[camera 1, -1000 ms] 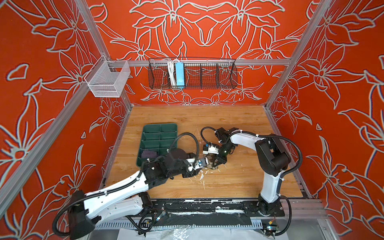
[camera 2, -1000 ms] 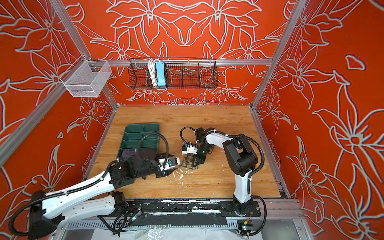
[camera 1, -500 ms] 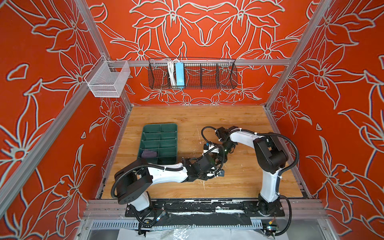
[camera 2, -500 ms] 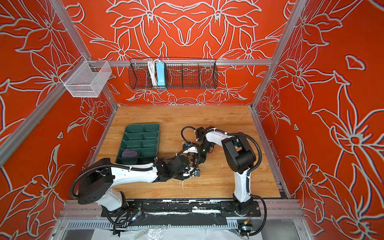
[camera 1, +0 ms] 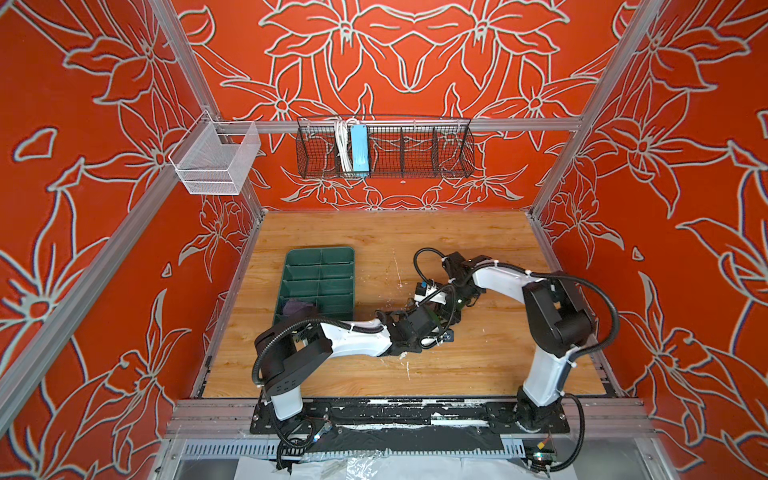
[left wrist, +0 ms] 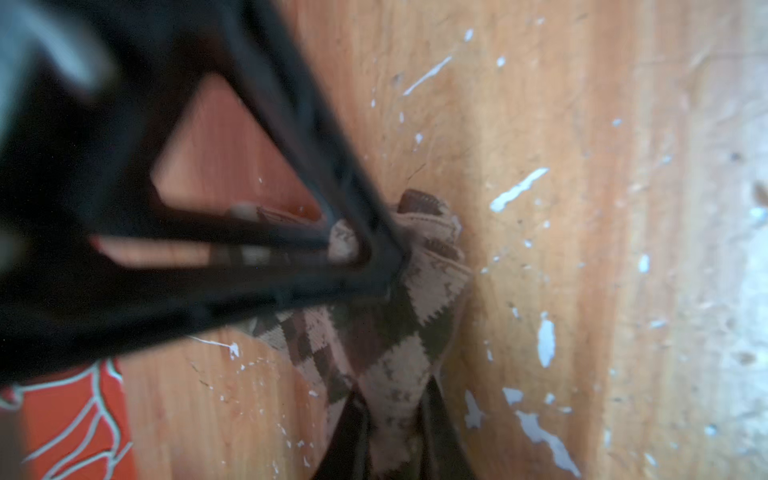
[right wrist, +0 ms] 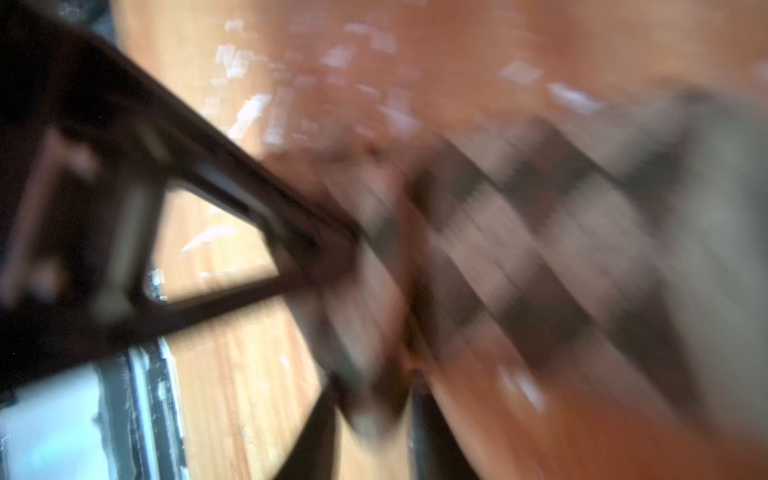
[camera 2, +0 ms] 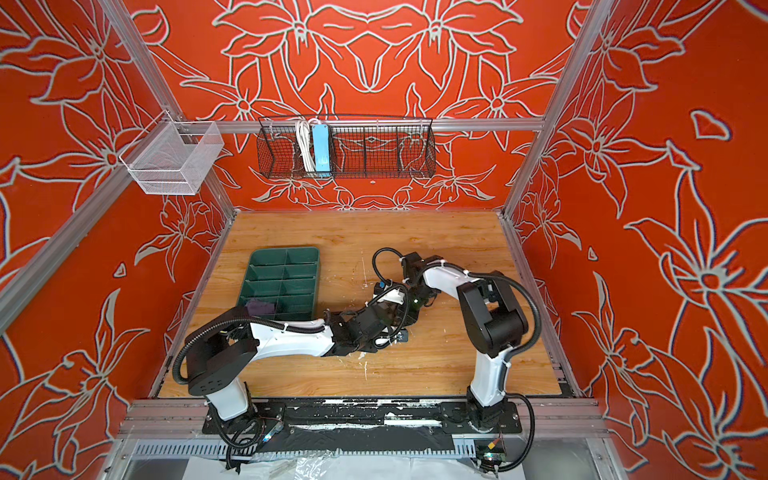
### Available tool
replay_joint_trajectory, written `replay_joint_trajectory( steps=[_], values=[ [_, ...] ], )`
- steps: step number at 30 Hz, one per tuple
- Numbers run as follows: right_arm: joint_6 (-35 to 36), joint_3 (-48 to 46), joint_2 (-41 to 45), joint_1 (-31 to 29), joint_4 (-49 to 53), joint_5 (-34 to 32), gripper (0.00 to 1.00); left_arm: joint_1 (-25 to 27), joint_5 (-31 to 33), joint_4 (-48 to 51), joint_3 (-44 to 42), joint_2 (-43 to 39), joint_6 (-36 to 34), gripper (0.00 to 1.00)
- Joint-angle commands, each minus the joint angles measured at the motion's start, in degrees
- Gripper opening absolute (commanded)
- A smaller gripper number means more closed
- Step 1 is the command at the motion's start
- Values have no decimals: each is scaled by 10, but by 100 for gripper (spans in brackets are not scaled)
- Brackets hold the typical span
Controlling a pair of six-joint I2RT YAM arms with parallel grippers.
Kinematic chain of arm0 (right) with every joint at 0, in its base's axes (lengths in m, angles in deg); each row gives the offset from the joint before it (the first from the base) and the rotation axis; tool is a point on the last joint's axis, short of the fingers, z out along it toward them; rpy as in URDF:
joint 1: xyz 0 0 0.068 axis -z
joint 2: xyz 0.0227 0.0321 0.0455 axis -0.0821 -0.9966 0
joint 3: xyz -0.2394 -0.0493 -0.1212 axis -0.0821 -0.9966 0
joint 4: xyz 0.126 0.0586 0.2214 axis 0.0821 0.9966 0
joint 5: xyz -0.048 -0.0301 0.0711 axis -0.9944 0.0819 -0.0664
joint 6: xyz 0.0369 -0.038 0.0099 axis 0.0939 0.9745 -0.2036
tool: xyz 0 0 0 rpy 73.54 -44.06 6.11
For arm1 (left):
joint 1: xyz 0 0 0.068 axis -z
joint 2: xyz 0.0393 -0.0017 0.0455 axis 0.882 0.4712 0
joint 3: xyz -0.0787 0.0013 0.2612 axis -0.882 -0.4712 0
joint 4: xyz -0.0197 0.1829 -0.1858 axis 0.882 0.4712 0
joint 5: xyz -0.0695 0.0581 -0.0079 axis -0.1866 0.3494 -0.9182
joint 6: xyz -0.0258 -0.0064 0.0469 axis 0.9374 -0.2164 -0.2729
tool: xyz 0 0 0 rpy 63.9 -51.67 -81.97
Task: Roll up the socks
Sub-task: 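Release and raise the right gripper while the left gripper holds the roll, then lower the right gripper and pinch the rolled edge beside the left gripper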
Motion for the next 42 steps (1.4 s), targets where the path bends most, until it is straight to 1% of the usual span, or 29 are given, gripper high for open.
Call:
replay_joint_trajectory(
  steps=[1,2,4,5,8,10,12,15,16,17,19,21,22,24,26,27,28,30,32,34,36,39,42],
  values=[
    [-31,-21,68,23,-69,-7,94,-29,-42,118,17,23,45,9],
    [-45,-24,80,28,-76,-10,98,-35,-56,131,24,24,46,9],
    [-94,-30,112,45,-104,-31,98,-50,-102,170,49,33,48,9],
    [-113,-34,126,51,-116,-43,98,-58,-137,198,66,40,45,9],
    [-180,-67,193,67,-194,-107,98,-83,-207,271,123,79,56,8],
    [-223,-111,262,77,-269,-149,98,-97,-246,302,151,102,64,8],
    [-268,-164,332,80,-343,-179,98,-103,-264,312,163,114,67,7],
    [-364,-235,433,81,-438,-206,98,-113,-297,316,171,121,67,7],
    [-388,-252,465,81,-453,-208,98,-122,-319,329,181,126,64,8],
    [-396,-265,488,82,-462,-195,98,-128,-333,344,195,134,63,8],
    [-354,-282,536,81,-444,-127,98,-144,-369,386,231,159,61,7],
    [-281,-286,557,80,-383,-68,92,-158,-395,413,261,179,60,7],
    [-240,-281,560,76,-341,-55,88,-166,-414,435,281,191,56,7],
    [-159,-274,560,53,-262,-64,83,-181,-433,458,308,211,61,8],
    [-88,-280,555,0,-227,-110,79,-195,-453,488,342,235,62,8],
    [-50,-286,550,-37,-224,-146,77,-201,-463,502,358,246,65,8],
    [-20,-297,542,-75,-235,-184,75,-206,-472,518,375,258,61,8],
    [8,-318,518,-129,-282,-238,70,-212,-480,536,398,275,64,8],
    [27,-333,480,-169,-339,-278,66,-215,-483,549,415,290,68,8],
    [48,-350,435,-200,-409,-320,66,-217,-482,557,425,300,71,9],
    [64,-355,389,-210,-466,-333,66,-217,-482,557,428,304,72,9],
    [70,-346,313,-214,-522,-333,66,-218,-483,555,428,304,75,9],
    [73,-321,241,-214,-544,-337,64,-217,-484,555,427,303,76,9]
  ],
)
